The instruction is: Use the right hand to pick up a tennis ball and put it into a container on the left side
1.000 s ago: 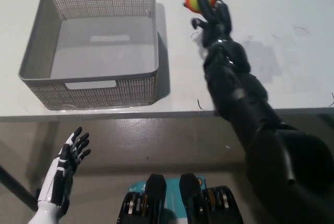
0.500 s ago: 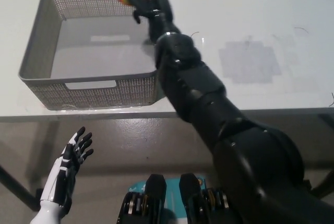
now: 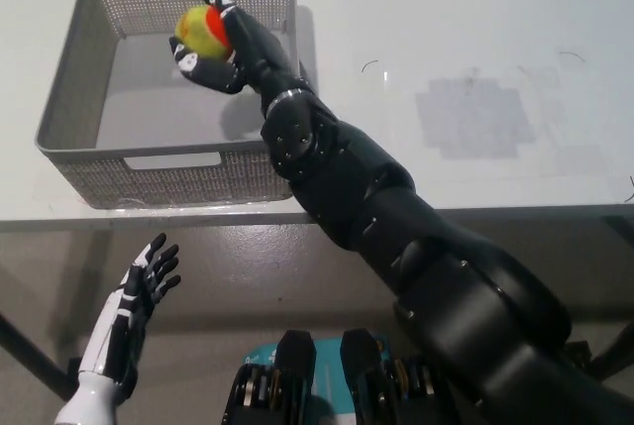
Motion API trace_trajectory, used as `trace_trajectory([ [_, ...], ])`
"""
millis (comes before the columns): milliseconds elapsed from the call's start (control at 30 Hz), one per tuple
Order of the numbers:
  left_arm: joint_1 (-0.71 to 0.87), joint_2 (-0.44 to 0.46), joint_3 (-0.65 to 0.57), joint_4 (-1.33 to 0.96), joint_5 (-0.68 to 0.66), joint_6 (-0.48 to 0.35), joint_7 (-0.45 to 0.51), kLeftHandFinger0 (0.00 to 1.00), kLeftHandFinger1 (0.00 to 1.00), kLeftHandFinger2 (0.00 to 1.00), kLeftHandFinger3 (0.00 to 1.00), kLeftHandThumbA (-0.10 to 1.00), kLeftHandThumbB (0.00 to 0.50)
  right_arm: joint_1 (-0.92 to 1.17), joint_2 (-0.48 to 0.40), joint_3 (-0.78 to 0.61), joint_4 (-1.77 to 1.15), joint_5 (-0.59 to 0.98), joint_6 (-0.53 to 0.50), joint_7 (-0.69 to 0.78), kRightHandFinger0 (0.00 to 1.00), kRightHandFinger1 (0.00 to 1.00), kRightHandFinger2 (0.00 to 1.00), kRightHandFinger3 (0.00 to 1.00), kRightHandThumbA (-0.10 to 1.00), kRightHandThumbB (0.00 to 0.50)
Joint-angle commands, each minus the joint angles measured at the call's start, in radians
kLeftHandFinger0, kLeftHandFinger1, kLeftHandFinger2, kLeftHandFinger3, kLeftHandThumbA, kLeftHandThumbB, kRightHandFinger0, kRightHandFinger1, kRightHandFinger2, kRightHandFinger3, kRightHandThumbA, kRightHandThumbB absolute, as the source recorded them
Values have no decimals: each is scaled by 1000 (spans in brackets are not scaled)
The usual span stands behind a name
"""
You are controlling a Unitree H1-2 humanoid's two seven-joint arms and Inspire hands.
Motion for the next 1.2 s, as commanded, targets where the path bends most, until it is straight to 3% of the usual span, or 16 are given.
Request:
trace_trajectory([
  [0, -16, 24, -9, -39, 4, -2, -23, 1000, 1000, 1000, 1000, 1000, 1, -95, -14, 69, -8, -118, 93, 30, 1000, 1000, 1000, 1000, 717, 467],
  [100, -15, 24, -10, -39, 2, -2, -22, 1000, 1000, 1000, 1000, 1000, 0, -89, -22, 78, -12, -117, 105, 39, 1000, 1000, 1000, 1000, 853, 470],
  [267, -23, 25, -12, -32, 1, -5, -26, 1000, 1000, 1000, 1000, 997, 0, -90, -42, 59, -20, -117, 95, 37, 1000, 1000, 1000, 1000, 976, 459],
  [500, -24, 25, -13, -37, 11, 6, -21, 1000, 1000, 1000, 1000, 1000, 5, -93, -77, -6, -45, -90, 4, -29, 1000, 1000, 1000, 1000, 1000, 493],
  [633, -25, 29, -12, -35, 2, 7, -28, 1000, 1000, 1000, 1000, 1000, 6, -112, -118, -58, -99, -79, -46, -55, 1000, 1000, 1000, 1000, 1000, 460],
  [767, -27, 31, -9, -33, 12, 9, -24, 1000, 1000, 1000, 1000, 962, 19, -92, -172, -141, -249, -58, -104, -66, 1000, 1000, 1000, 1000, 1000, 459],
  [867, -25, 29, -8, -35, -4, 21, -29, 1000, 1000, 1000, 1000, 949, 19, -37, -215, -199, -457, -46, -62, -24, 1000, 1000, 1000, 1000, 1000, 439],
  [900, -24, 27, -6, -39, -22, 27, -36, 1000, 1000, 1000, 1000, 940, 9, -1, -240, -216, -574, -55, -46, -24, 1000, 1000, 1000, 1000, 1000, 402],
  [1000, -28, 35, -13, -36, 12, 24, -29, 1000, 1000, 1000, 1000, 999, 8, 88, -296, -244, -808, -62, 3, 9, 1000, 1000, 1000, 1000, 1000, 404],
  [1167, -25, 35, -16, -24, 16, 5, -32, 1000, 1000, 1000, 1000, 1000, 0, 257, -351, -286, -1121, -57, 85, 59, 1000, 1000, 1000, 1000, 1000, 409],
])
